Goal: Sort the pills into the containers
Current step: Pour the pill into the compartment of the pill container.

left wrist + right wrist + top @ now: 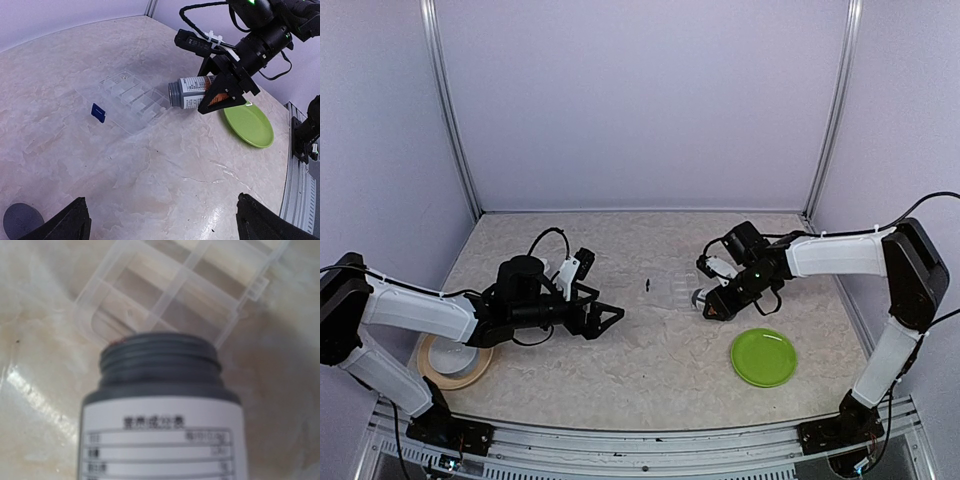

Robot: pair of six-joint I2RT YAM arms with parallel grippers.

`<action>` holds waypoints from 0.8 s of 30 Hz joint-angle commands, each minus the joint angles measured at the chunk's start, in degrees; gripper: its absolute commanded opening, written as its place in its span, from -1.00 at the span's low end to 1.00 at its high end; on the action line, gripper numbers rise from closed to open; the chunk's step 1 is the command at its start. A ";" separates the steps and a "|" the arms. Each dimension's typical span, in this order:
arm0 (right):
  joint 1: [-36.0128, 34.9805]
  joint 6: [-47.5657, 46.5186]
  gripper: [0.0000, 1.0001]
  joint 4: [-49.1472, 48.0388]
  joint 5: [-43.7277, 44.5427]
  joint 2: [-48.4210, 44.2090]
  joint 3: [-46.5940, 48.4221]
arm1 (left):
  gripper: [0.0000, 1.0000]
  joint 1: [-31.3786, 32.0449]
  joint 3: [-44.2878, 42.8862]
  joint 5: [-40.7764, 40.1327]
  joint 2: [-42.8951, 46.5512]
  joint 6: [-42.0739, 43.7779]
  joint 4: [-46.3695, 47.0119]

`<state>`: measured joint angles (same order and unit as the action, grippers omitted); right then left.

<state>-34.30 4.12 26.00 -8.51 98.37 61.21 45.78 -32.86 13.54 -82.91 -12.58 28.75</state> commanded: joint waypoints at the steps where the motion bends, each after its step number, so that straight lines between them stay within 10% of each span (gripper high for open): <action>1: 0.64 -0.25 -1.00 0.89 -0.71 0.90 1.53 | 0.97 0.19 -0.61 0.71 -0.57 0.25 1.04; 24: 0.99 -0.69 -0.99 4.18 -0.89 1.65 3.73 | 0.98 0.28 -0.85 0.72 -1.07 0.32 1.04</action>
<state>-34.24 3.88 28.88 -8.84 99.11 63.24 45.78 -32.86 13.54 -83.40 -12.58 28.75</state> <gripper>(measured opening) 0.535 0.988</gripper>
